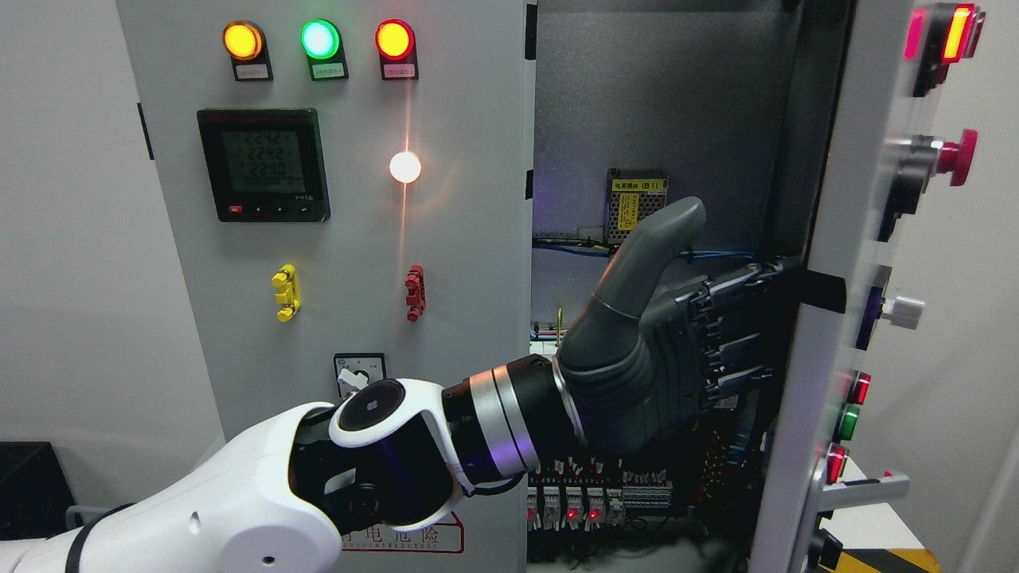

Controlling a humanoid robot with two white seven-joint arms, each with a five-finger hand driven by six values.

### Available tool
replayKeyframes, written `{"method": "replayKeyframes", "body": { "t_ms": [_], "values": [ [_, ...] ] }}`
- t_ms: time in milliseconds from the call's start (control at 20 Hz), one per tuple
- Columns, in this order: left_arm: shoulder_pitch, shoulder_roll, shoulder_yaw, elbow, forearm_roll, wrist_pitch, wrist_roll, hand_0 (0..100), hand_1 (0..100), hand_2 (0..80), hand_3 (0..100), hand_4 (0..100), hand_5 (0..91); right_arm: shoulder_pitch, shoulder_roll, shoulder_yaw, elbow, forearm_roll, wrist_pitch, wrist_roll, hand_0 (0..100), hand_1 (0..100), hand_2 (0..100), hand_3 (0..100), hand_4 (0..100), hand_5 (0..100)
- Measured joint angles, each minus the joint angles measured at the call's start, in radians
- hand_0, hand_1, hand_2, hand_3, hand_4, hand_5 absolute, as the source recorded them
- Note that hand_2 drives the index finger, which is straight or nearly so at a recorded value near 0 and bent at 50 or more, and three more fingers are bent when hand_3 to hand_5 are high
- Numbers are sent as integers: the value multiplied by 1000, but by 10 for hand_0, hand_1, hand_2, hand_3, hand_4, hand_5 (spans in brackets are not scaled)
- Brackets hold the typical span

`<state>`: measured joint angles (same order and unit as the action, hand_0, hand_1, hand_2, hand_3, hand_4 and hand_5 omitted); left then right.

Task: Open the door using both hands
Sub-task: 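Hook the left hand fingers behind the door edge and pull outward, then swing the door fully open with the left arm, pushing it away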

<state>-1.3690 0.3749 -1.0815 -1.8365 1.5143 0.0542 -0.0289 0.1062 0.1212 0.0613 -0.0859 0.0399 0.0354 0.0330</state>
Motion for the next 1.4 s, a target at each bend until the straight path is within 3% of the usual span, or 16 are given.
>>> {"method": "replayKeyframes", "body": {
  "t_ms": [1401],
  "values": [
    [-5, -315, -22, 166, -97, 23, 12, 0, 0, 0, 0, 0, 0, 0, 0, 0, 0, 0, 0, 0, 0, 0, 0, 0, 0, 0]
  ]
}}
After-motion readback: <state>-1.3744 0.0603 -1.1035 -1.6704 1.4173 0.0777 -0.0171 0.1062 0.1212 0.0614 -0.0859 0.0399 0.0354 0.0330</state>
